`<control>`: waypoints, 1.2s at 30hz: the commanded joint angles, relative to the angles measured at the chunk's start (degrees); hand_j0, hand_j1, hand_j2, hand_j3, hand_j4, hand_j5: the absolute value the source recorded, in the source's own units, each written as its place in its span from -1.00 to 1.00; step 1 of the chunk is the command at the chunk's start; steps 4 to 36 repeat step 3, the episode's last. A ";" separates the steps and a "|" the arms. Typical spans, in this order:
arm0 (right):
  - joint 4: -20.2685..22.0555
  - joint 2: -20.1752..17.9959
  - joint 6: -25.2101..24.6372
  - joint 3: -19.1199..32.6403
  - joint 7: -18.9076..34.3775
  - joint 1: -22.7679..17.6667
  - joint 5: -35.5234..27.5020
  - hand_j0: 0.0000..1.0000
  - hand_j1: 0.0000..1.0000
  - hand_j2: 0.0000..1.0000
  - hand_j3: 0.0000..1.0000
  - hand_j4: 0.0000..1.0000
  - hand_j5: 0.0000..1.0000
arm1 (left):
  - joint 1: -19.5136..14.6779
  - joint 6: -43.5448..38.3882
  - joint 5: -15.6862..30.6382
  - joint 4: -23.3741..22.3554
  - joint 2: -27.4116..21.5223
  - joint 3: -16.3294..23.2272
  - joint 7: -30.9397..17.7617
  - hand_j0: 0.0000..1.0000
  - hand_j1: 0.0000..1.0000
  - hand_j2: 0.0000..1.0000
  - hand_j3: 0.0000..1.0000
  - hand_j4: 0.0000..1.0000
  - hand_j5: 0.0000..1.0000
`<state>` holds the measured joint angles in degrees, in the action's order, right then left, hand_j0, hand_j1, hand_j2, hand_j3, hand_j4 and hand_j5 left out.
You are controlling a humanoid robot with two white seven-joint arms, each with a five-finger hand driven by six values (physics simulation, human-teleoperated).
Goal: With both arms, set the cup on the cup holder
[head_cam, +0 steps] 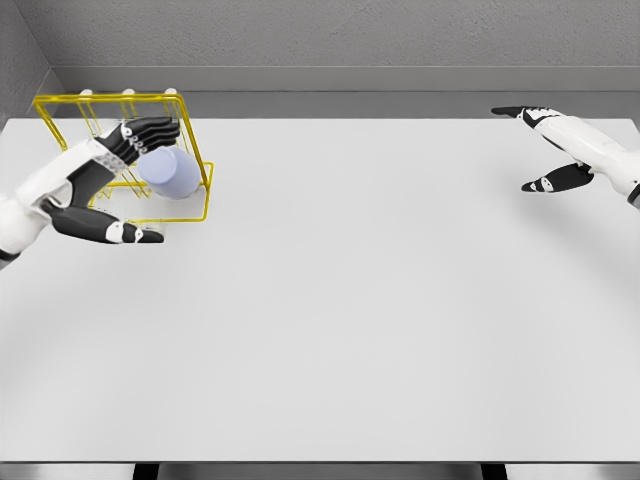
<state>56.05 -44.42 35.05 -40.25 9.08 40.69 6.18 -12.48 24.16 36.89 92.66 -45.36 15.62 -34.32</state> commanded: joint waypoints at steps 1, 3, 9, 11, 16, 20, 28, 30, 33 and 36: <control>0.11 -0.06 -0.05 0.08 -0.03 0.00 -0.38 1.00 1.00 1.00 1.00 1.00 1.00 | 0.44 0.10 -0.68 3.06 -3.15 -1.46 -0.68 1.00 1.00 1.00 1.00 1.00 1.00; 0.11 -0.06 -0.05 0.08 -0.03 0.00 -0.38 1.00 1.00 1.00 1.00 1.00 1.00 | 1.41 0.10 -2.26 3.41 -3.59 -1.38 -0.68 1.00 1.00 1.00 1.00 1.00 1.00; 0.11 -0.06 -0.05 0.08 -0.03 0.00 -0.38 1.00 1.00 1.00 1.00 1.00 1.00 | 1.41 0.10 -2.26 3.41 -3.59 -1.38 -0.68 1.00 1.00 1.00 1.00 1.00 1.00; 0.11 -0.06 -0.05 0.08 -0.03 0.00 -0.38 1.00 1.00 1.00 1.00 1.00 1.00 | 1.41 0.10 -2.26 3.41 -3.59 -1.38 -0.68 1.00 1.00 1.00 1.00 1.00 1.00; 0.11 -0.06 -0.05 0.08 -0.03 0.00 -0.38 1.00 1.00 1.00 1.00 1.00 1.00 | 1.41 0.10 -2.26 3.41 -3.59 -1.38 -0.68 1.00 1.00 1.00 1.00 1.00 1.00; 0.11 -0.06 -0.05 0.08 -0.03 0.00 -0.38 1.00 1.00 1.00 1.00 1.00 1.00 | 1.41 0.10 -2.26 3.41 -3.59 -1.38 -0.68 1.00 1.00 1.00 1.00 1.00 1.00; 0.11 -0.06 -0.05 0.08 -0.03 0.00 -0.38 1.00 1.00 1.00 1.00 1.00 1.00 | 1.41 0.10 -2.26 3.41 -3.59 -1.38 -0.68 1.00 1.00 1.00 1.00 1.00 1.00; 0.11 -0.06 -0.05 0.08 -0.03 0.00 -0.38 1.00 1.00 1.00 1.00 1.00 1.00 | 1.41 0.10 -2.26 3.41 -3.59 -1.38 -0.68 1.00 1.00 1.00 1.00 1.00 1.00; 0.11 -0.06 -0.05 0.08 -0.03 0.00 -0.38 1.00 1.00 1.00 1.00 1.00 1.00 | 1.41 0.10 -2.26 3.41 -3.59 -1.38 -0.68 1.00 1.00 1.00 1.00 1.00 1.00; 0.11 -0.06 -0.05 0.08 -0.03 0.00 -0.38 1.00 1.00 1.00 1.00 1.00 1.00 | 1.41 0.10 -2.26 3.41 -3.59 -1.38 -0.68 1.00 1.00 1.00 1.00 1.00 1.00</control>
